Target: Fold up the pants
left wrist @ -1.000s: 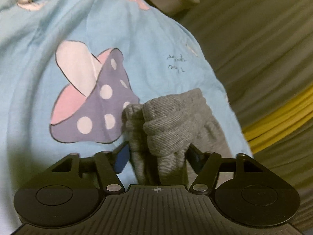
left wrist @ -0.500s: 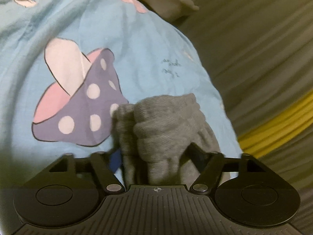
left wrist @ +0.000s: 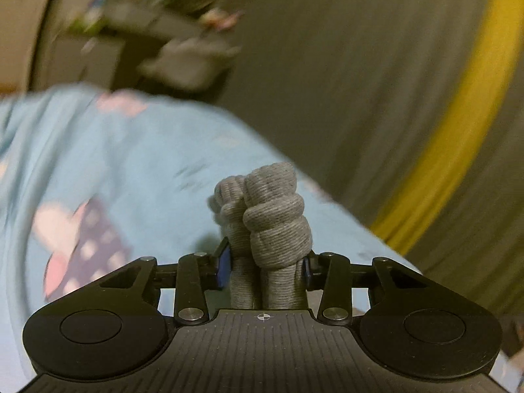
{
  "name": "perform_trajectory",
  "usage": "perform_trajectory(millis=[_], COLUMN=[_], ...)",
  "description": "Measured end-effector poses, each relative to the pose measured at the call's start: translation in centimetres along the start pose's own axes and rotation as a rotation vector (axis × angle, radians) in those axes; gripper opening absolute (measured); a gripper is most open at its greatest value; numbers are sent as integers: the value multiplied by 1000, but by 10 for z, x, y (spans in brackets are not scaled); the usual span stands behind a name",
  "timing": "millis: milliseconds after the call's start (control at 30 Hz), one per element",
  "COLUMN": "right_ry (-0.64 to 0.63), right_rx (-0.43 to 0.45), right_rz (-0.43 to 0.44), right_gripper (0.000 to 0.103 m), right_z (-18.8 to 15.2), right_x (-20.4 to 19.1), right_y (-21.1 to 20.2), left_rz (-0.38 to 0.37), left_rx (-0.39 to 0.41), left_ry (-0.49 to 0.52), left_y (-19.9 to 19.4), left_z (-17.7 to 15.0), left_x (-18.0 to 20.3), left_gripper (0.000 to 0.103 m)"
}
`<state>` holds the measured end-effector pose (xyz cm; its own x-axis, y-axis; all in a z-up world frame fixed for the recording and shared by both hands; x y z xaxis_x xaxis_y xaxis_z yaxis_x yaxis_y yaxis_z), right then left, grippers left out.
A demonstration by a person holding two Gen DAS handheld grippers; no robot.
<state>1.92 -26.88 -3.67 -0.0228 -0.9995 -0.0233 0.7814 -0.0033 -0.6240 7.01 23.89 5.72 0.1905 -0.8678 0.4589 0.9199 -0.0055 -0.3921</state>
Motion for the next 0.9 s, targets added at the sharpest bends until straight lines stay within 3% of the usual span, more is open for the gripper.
perform_trajectory(millis=[167,333,433,567,600,667,733,800,900], right_ry=[122,222,269,323,333,359,404,444,497], right_rx=[37,56,75,90,94,95,102,108,93], right_rz=[-4,-1,14,33,36,54,95,151,240], right_gripper=[99,99,99,99,99,99,99,99,99], right_z=[6,9,11,11,10,9,9,10,11], right_x=[19,36,45,54,57,62,67,70,69], right_y=[-7,-11,-15,-17,-17,-17,-18,-18,-17], left_rz=[-167,-366,-440,-367,-340,-330,-364,-385,-312], left_rx=[82,42,-101,-428,-469,-420,-425,-441,-391], left_ry=[283,536,618,732,789,914,903,766,570], left_y=[-37,-51,-39,2,5,-7,-17,-23,-29], left_z=[-16,-86,-152,-242,-260,-273,-260,-235,-196], left_x=[107,207,248,272,272,270,263,246,215], left_gripper=[43,43,44,45,48,59,84,94,96])
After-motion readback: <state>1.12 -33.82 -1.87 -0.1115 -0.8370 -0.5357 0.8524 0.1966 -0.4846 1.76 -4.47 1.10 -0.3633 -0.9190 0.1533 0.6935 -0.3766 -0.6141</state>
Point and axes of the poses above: each gripper's, at about its wrist camera, not at the fingertips, and y roughly the way its jaws point, x to its right, z to its top, the point moved 1 cm from there along y, roughly the way its jaws point, and after that the axes turned 5 degrees about -z, right-handed, at the moved point
